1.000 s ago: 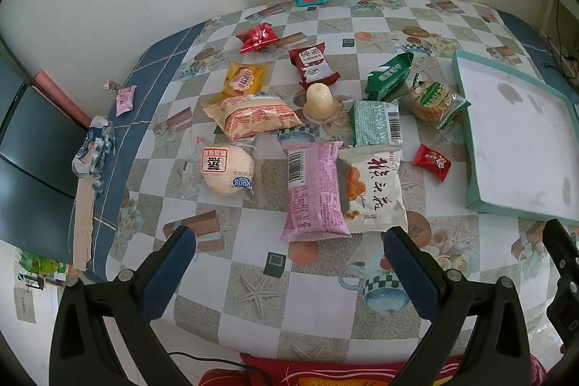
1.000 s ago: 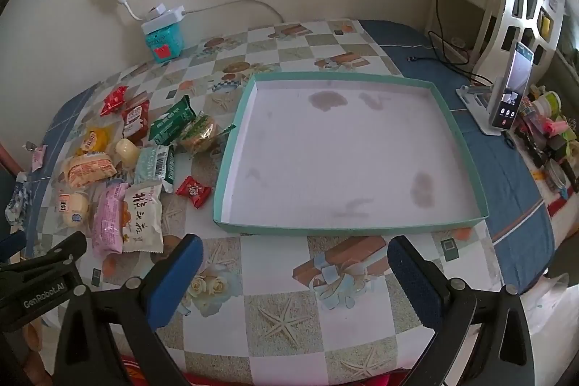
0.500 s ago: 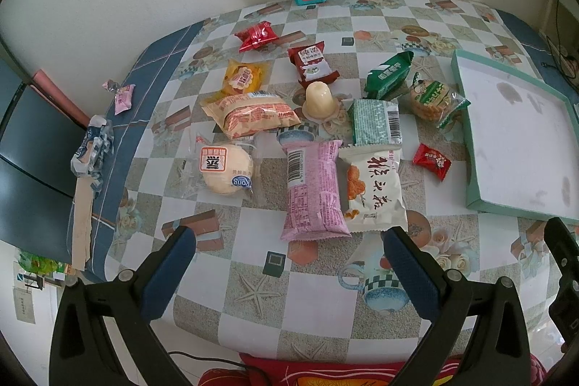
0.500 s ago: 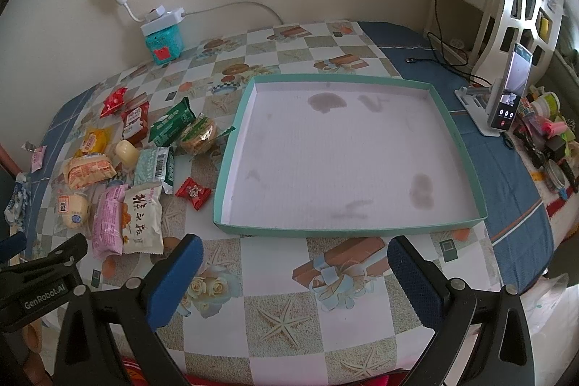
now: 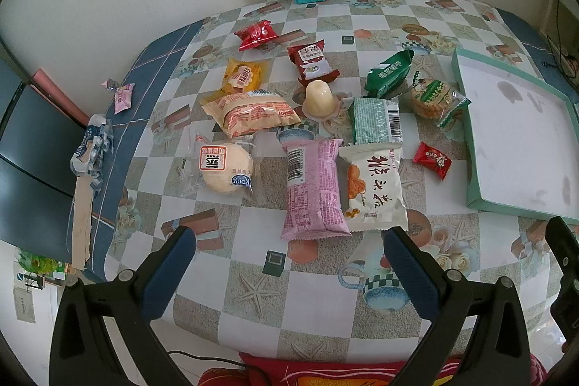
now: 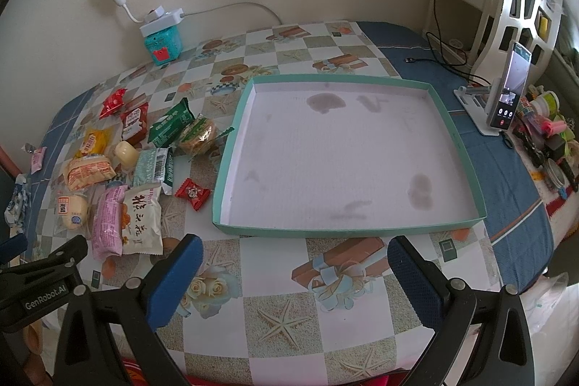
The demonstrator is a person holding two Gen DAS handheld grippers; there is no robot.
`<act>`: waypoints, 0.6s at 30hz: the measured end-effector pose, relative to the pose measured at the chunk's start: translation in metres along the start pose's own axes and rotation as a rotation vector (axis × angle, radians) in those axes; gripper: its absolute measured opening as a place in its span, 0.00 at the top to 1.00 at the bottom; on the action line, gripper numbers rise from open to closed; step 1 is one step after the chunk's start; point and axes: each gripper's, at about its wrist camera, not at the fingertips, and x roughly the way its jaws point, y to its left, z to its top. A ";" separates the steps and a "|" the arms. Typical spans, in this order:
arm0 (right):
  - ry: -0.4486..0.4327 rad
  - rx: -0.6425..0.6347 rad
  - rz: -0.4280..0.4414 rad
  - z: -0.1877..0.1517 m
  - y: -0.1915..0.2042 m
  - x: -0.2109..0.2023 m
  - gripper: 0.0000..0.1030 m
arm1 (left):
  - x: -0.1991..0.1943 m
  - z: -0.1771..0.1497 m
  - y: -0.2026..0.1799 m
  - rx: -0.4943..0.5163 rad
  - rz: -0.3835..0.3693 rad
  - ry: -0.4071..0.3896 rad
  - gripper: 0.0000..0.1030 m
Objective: Organize snacks
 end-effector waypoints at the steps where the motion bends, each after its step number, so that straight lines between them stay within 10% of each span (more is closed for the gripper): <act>1: 0.000 0.000 0.000 0.000 0.000 0.000 0.00 | 0.000 0.000 0.000 0.000 0.000 0.000 0.00; 18: 0.000 -0.001 -0.002 0.000 0.000 0.000 0.00 | 0.003 -0.002 0.000 0.001 -0.003 0.006 0.00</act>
